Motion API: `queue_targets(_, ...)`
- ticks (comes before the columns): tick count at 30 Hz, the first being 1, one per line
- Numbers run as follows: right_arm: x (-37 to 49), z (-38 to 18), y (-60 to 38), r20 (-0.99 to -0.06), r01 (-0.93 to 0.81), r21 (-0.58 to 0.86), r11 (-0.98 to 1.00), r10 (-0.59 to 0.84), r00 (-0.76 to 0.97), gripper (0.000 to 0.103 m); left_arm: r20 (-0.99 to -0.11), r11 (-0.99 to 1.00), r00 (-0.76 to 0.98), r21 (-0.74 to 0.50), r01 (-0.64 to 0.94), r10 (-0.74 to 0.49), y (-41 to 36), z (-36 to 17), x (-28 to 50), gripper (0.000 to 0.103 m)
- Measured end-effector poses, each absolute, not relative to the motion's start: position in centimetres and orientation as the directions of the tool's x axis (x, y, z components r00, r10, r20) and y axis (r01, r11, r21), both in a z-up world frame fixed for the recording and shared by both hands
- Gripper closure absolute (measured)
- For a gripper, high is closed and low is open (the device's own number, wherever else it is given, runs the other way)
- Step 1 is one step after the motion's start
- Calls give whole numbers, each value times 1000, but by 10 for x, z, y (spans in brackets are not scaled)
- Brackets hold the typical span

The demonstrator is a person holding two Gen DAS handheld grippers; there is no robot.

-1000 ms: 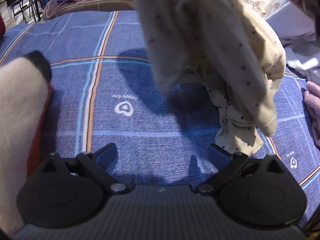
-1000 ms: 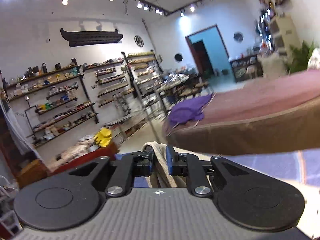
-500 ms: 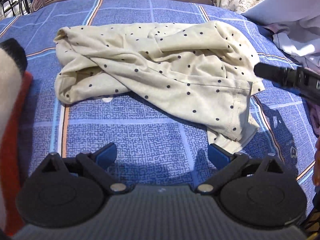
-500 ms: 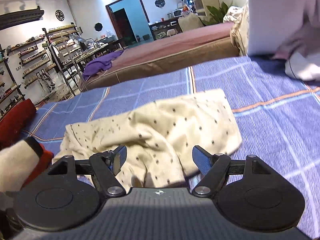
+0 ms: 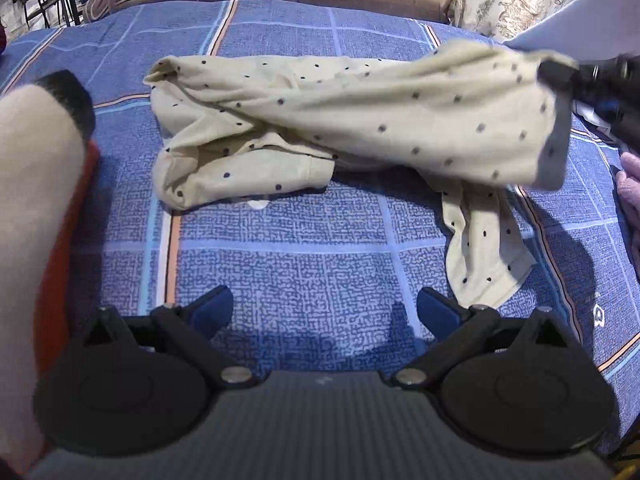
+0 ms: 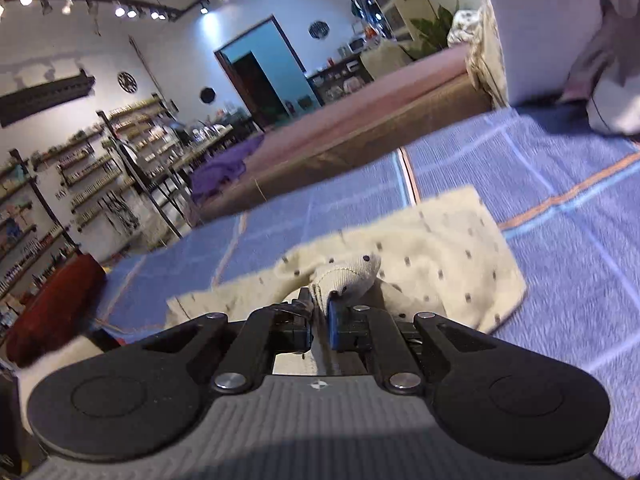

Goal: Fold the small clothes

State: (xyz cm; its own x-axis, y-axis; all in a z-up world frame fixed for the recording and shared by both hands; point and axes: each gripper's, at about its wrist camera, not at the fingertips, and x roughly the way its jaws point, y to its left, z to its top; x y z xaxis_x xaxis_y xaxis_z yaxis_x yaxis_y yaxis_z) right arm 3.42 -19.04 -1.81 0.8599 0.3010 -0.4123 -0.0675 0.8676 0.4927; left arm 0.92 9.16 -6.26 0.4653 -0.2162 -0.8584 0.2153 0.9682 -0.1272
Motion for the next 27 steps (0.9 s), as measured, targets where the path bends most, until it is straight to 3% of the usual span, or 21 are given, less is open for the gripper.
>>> queue_targets(9,186,116,-160,-219,-333,457,825,467,856,87,-857,966,467,-124,229,-220,88,-57,10,3)
queue_targets(10,209,120,-151,-230,-353,481,803,503,833,77,-856,967,471,-118,227,-214,90,-56,11,3)
queue_targets(12,241,111,-139,-272,-305,559,771,518,811,34,-854,970,482,-100,221,-197,96,-53,13,3)
queue_targets(13,246,104,-134,-311,-250,577,777,493,813,0,-853,974,489,-89,209,-182,100,-52,15,2)
queue_targets(16,230,74,-124,-351,-227,538,812,461,815,0,-854,984,496,-97,147,-158,113,-56,25,0)
queue_targets(19,199,35,-128,-462,-216,441,871,426,778,0,-858,986,488,-120,120,-163,120,-64,37,0)
queue_targets(23,144,-21,-139,-611,-243,312,919,390,689,0,-856,998,515,-12,63,-43,120,-73,48,0)
queue_targets(27,98,-57,-147,-683,-214,187,959,283,674,0,-838,997,544,71,19,49,117,-79,54,0)
